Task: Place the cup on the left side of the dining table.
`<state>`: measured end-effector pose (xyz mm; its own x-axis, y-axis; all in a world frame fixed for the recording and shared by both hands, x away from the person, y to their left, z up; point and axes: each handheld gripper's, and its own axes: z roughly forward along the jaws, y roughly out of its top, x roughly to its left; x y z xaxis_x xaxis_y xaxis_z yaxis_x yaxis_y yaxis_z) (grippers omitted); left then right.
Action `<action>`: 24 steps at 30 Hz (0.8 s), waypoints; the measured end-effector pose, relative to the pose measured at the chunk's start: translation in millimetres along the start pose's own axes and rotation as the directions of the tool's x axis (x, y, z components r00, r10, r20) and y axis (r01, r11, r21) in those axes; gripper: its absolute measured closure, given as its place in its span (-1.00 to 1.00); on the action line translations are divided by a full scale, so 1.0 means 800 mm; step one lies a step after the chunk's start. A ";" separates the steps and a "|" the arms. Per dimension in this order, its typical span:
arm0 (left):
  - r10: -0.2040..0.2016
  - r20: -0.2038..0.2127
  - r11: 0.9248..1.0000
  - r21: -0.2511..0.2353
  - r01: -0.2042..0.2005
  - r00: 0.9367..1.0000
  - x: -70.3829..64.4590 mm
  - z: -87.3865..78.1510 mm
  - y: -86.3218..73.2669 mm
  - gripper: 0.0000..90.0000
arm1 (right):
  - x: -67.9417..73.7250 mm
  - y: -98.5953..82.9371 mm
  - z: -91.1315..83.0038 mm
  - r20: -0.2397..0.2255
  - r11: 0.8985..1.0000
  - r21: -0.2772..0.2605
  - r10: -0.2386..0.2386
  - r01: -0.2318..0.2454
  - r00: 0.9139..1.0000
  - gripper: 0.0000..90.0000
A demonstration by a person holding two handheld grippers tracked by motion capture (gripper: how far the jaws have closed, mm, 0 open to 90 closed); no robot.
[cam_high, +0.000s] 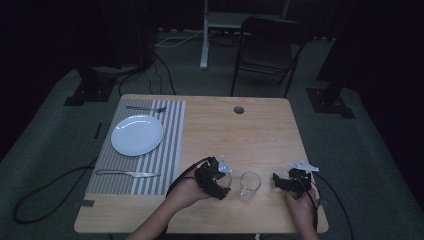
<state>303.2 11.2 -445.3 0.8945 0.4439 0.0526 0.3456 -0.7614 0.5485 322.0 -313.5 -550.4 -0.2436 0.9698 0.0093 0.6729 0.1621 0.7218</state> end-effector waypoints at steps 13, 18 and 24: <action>0.000 0.013 1.000 0.003 0.000 1.000 0.004 -0.004 0.004 -0.35 | 0.000 0.000 0.000 0.000 1.000 0.000 0.000 0.000 1.000 -0.73; 0.007 -0.004 1.000 0.001 -0.007 1.000 0.006 -0.009 0.009 -0.35 | 0.000 0.000 0.000 0.000 1.000 0.000 -0.001 0.001 1.000 -0.73; -0.019 0.012 1.000 -0.020 0.020 1.000 0.017 -0.015 0.011 -0.35 | 0.000 0.000 0.000 0.000 1.000 0.000 -0.001 0.001 1.000 -0.73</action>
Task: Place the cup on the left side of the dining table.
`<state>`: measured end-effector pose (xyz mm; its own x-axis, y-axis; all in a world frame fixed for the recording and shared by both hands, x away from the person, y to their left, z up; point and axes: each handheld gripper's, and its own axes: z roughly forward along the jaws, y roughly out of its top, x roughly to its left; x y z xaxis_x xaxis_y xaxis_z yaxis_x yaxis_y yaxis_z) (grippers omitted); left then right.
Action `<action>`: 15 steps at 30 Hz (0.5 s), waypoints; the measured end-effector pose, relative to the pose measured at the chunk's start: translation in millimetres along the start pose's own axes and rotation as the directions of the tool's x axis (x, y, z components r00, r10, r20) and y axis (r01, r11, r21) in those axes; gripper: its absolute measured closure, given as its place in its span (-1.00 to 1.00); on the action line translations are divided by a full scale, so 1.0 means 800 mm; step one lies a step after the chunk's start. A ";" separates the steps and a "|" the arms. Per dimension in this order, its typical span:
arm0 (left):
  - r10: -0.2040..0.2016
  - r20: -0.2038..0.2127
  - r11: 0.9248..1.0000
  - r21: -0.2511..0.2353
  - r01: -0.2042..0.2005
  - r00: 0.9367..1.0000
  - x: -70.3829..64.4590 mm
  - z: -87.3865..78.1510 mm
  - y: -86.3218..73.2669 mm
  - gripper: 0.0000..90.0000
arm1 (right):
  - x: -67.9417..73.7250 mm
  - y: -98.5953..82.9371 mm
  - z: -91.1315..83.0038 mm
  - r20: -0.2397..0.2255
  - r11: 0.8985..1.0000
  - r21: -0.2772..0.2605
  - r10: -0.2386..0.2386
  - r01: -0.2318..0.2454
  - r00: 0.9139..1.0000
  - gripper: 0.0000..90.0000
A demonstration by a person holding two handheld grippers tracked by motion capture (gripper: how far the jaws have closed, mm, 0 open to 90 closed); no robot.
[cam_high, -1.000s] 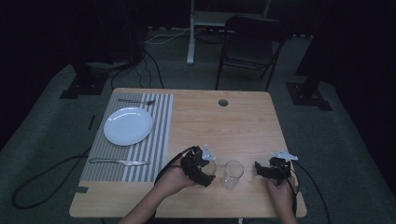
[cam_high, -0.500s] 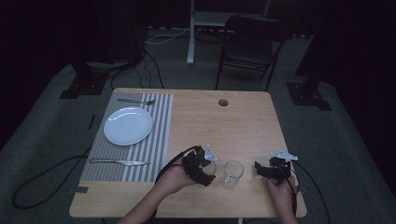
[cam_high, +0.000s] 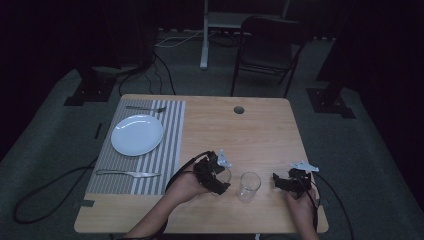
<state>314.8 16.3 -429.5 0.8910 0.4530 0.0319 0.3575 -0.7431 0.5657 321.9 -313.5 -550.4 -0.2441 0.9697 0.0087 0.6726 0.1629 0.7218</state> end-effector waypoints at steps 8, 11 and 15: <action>-0.014 -0.022 1.000 -0.010 0.014 1.000 0.012 -0.008 0.007 -0.35 | 0.000 0.000 0.000 0.000 1.000 0.000 0.001 -0.001 1.000 -0.73; -0.039 -0.020 0.999 -0.023 0.039 0.999 0.021 -0.011 0.009 -0.35 | 0.000 0.000 0.000 0.000 1.000 0.001 0.001 -0.001 1.000 -0.73; -0.073 -0.024 0.996 -0.043 0.072 0.997 0.034 -0.013 0.014 -0.35 | 0.000 0.000 0.000 0.002 1.000 0.001 0.001 -0.001 1.000 -0.72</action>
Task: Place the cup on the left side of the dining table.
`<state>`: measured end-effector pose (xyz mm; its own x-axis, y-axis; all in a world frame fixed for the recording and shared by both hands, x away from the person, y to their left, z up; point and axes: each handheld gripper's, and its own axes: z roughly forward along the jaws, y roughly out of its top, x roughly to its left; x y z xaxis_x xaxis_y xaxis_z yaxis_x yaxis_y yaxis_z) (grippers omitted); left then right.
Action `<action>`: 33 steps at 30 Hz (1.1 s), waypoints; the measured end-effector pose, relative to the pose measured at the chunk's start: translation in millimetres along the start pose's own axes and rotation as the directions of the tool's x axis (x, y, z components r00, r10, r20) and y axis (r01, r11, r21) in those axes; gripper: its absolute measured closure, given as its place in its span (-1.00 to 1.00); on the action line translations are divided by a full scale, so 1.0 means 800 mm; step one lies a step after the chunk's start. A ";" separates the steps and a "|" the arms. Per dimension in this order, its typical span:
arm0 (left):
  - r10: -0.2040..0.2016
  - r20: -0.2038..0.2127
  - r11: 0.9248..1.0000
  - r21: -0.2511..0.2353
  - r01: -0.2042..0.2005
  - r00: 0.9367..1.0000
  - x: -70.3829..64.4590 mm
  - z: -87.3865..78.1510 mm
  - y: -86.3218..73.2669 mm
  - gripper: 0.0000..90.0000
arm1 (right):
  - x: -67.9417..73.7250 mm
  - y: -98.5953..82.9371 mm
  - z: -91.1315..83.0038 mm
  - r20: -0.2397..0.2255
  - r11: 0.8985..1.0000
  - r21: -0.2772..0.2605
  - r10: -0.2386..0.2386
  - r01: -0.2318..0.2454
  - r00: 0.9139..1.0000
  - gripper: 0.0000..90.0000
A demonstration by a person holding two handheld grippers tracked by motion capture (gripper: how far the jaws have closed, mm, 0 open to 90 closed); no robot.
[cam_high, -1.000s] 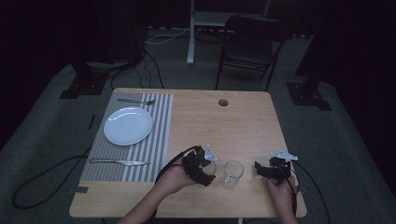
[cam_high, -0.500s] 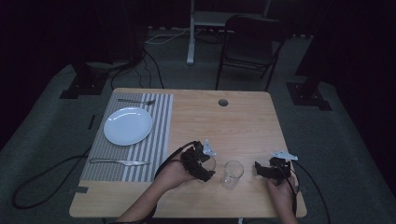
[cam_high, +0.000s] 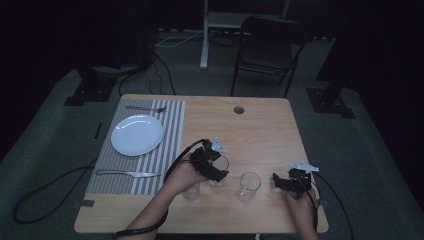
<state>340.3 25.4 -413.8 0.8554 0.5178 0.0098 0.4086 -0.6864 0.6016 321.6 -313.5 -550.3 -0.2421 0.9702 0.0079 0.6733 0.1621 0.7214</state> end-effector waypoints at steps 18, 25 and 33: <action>-0.119 -0.135 0.993 -0.011 0.118 0.984 0.053 -0.028 -0.023 -0.35 | 0.000 0.000 0.000 0.001 1.000 -0.002 0.002 -0.002 1.000 -0.73; -0.159 -0.182 0.987 -0.019 0.158 0.970 0.069 -0.044 -0.045 -0.35 | 0.000 0.000 0.000 0.000 1.000 -0.002 0.002 -0.002 1.000 -0.73; -0.201 -0.201 0.979 -0.024 0.200 0.959 0.088 -0.061 -0.067 -0.35 | 0.000 0.000 0.000 0.001 1.000 -0.002 0.001 -0.001 1.000 -0.73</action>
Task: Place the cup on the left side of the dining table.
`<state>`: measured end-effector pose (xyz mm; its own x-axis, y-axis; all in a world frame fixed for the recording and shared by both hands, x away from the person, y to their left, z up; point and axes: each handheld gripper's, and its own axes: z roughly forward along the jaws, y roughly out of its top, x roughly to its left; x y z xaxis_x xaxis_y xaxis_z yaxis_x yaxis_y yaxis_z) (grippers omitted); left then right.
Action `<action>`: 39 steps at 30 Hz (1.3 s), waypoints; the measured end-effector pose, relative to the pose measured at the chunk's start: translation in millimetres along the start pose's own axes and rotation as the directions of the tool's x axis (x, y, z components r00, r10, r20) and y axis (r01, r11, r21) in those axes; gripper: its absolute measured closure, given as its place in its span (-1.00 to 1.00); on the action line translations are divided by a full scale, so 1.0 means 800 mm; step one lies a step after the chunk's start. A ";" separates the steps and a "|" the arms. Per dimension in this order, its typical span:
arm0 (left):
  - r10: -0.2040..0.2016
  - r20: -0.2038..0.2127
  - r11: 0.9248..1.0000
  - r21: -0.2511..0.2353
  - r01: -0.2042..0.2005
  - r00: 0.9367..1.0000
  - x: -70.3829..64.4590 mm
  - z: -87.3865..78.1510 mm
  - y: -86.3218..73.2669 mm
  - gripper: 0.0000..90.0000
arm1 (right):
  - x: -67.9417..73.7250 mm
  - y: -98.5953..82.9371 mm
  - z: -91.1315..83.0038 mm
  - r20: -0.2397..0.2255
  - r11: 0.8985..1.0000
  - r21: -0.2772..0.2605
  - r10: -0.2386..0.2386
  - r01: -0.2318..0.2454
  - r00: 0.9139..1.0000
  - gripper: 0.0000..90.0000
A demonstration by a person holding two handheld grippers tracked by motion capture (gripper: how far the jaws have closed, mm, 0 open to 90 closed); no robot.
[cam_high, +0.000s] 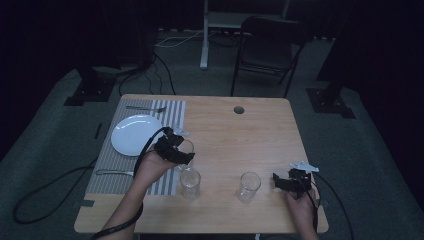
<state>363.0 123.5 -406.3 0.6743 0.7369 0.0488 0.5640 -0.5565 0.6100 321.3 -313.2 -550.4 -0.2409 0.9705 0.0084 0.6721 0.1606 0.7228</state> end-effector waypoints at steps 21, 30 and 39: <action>-0.068 -0.094 0.997 0.042 0.072 0.993 0.058 -0.015 -0.041 -0.35 | 0.000 0.000 0.000 0.000 1.000 0.001 0.002 -0.002 1.000 -0.73; -0.102 -0.106 0.992 0.061 0.109 0.989 0.085 -0.010 -0.057 -0.35 | 0.000 0.000 0.000 0.000 1.000 0.002 0.002 -0.002 1.000 -0.73; -0.140 -0.119 0.986 0.076 0.149 0.983 0.100 -0.002 -0.065 -0.35 | 0.000 0.000 0.000 0.000 1.000 0.002 0.002 -0.002 1.000 -0.73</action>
<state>386.9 211.6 -432.8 0.5273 0.8477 0.0569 0.6930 -0.4679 0.5485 321.3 -313.2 -550.3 -0.2396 0.9708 0.0099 0.6736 0.1589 0.7218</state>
